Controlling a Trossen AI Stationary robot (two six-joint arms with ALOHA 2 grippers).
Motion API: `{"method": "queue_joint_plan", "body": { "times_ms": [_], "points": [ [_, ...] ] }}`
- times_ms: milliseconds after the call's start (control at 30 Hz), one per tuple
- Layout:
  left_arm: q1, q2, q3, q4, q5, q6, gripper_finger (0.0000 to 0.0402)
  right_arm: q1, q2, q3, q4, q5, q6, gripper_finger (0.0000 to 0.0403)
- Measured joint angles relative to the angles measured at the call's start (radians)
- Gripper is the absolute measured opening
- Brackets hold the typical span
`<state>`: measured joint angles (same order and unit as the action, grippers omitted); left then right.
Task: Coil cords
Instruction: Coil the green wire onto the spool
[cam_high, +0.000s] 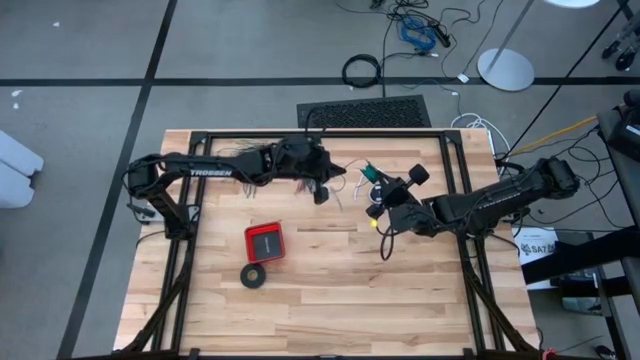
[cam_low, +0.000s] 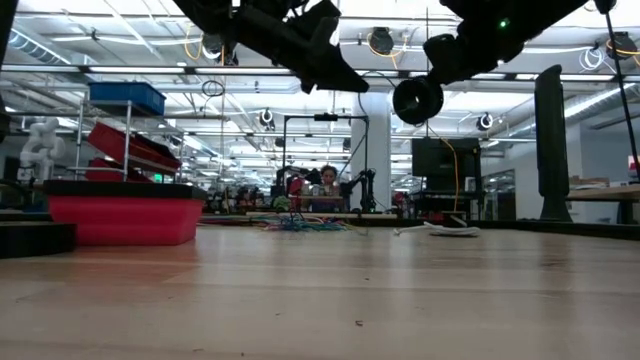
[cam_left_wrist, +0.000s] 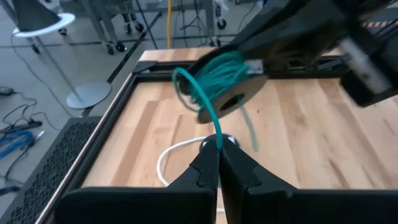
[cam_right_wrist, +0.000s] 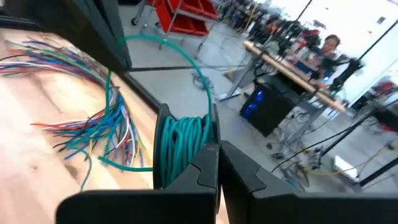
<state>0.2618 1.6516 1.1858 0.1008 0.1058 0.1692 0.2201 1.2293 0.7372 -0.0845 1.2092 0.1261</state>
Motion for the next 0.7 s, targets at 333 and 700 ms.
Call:
{"method": "queue_joint_plan", "body": {
  "times_ms": [333,700],
  "points": [
    [-0.062,0.0,0.0,0.02,0.015,-0.007,0.0005,-0.072,0.008,0.0,0.003,0.0,0.046,0.0],
    [-0.081,0.0,0.0,0.079,-0.037,-0.006,0.0005,-0.095,0.041,0.0,0.195,-0.076,-0.014,0.0]
  ]
}}
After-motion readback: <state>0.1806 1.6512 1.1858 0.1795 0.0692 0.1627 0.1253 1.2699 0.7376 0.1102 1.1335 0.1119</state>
